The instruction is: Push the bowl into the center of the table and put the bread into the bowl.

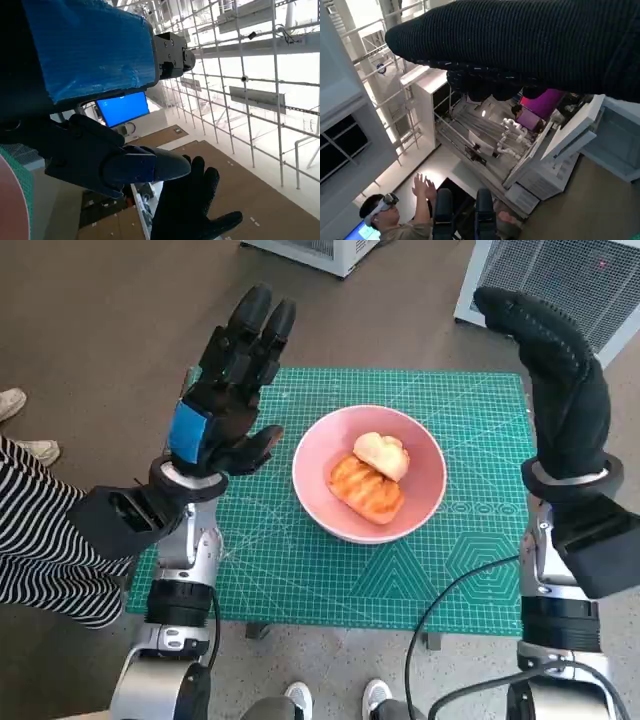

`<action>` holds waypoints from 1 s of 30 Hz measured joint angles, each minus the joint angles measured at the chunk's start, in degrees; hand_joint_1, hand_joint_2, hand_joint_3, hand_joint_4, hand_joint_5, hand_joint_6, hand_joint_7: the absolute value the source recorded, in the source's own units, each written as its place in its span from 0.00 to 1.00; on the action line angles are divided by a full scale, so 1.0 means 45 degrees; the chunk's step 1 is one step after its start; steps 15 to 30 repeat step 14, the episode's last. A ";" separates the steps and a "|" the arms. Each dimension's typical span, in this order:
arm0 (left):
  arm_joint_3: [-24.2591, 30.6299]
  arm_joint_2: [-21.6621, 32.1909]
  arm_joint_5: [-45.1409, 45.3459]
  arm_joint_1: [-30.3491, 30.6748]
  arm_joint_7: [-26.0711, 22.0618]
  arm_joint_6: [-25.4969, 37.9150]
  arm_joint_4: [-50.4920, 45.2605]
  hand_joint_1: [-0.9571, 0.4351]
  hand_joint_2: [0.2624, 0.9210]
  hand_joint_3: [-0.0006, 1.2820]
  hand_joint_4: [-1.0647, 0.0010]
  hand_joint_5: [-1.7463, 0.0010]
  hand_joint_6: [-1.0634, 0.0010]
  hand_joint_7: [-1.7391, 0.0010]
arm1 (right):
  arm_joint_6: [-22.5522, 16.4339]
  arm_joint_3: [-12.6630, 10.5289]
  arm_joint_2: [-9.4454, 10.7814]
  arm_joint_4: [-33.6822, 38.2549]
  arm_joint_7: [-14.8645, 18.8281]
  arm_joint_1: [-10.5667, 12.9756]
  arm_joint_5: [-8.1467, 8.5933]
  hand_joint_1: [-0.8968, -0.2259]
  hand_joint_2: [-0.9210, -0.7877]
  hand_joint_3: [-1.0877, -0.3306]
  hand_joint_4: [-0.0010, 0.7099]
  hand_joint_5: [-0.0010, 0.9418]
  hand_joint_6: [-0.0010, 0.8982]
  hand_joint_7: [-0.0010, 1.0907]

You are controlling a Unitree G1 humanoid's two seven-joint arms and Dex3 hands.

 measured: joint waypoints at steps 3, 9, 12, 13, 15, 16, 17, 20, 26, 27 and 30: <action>0.0002 -0.0003 -0.0013 0.0000 -0.0033 0.0015 0.0001 0.19 1.00 0.28 0.95 1.00 0.97 0.90 | -0.0004 0.0000 0.0001 0.0037 -0.0003 -0.0001 0.0001 0.24 0.00 0.43 0.23 0.00 0.00 0.47; 0.0006 -0.0013 -0.0011 0.0000 -0.0034 0.0021 0.0006 0.19 1.00 0.28 0.95 1.00 0.97 0.90 | -0.0026 -0.0002 0.0001 0.0108 -0.0019 -0.0002 0.0005 0.24 0.00 0.43 0.23 0.00 0.00 0.47; 0.0005 -0.0017 -0.0007 0.0000 -0.0033 0.0020 0.0020 0.19 1.00 0.28 0.95 1.00 0.97 0.90 | -0.0049 -0.0003 0.0001 0.0158 -0.0019 -0.0002 0.0009 0.24 0.00 0.43 0.23 0.00 0.00 0.47; 0.0006 -0.0019 -0.0004 0.0000 -0.0032 0.0020 0.0023 0.19 1.00 0.28 0.95 1.00 0.97 0.90 | -0.0060 -0.0004 0.0001 0.0176 -0.0019 -0.0002 0.0013 0.24 0.00 0.43 0.23 0.00 0.00 0.47; 0.0006 -0.0021 -0.0001 0.0000 -0.0032 0.0019 0.0025 0.19 1.00 0.28 0.95 1.00 0.97 0.90 | -0.0072 -0.0004 0.0001 0.0188 -0.0019 -0.0001 0.0015 0.24 0.00 0.43 0.23 0.00 0.00 0.47; 0.0006 -0.0021 -0.0001 0.0000 -0.0032 0.0019 0.0025 0.19 1.00 0.28 0.95 1.00 0.97 0.90 | -0.0072 -0.0004 0.0001 0.0188 -0.0019 -0.0001 0.0015 0.24 0.00 0.43 0.23 0.00 0.00 0.47; 0.0006 -0.0021 -0.0001 0.0000 -0.0032 0.0019 0.0025 0.19 1.00 0.28 0.95 1.00 0.97 0.90 | -0.0072 -0.0004 0.0001 0.0188 -0.0019 -0.0001 0.0015 0.24 0.00 0.43 0.23 0.00 0.00 0.47; 0.0006 -0.0021 -0.0001 0.0000 -0.0032 0.0019 0.0025 0.19 1.00 0.28 0.95 1.00 0.97 0.90 | -0.0072 -0.0004 0.0001 0.0188 -0.0019 -0.0001 0.0015 0.24 0.00 0.43 0.23 0.00 0.00 0.47; 0.0006 -0.0021 -0.0001 0.0000 -0.0032 0.0019 0.0025 0.19 1.00 0.28 0.95 1.00 0.97 0.90 | -0.0072 -0.0004 0.0001 0.0188 -0.0019 -0.0001 0.0015 0.24 0.00 0.43 0.23 0.00 0.00 0.47; 0.0006 -0.0021 -0.0001 0.0000 -0.0032 0.0019 0.0025 0.19 1.00 0.28 0.95 1.00 0.97 0.90 | -0.0072 -0.0004 0.0001 0.0188 -0.0019 -0.0001 0.0015 0.24 0.00 0.43 0.23 0.00 0.00 0.47; 0.0006 -0.0021 -0.0001 0.0000 -0.0032 0.0019 0.0025 0.19 1.00 0.28 0.95 1.00 0.97 0.90 | -0.0072 -0.0004 0.0001 0.0188 -0.0019 -0.0001 0.0015 0.24 0.00 0.43 0.23 0.00 0.00 0.47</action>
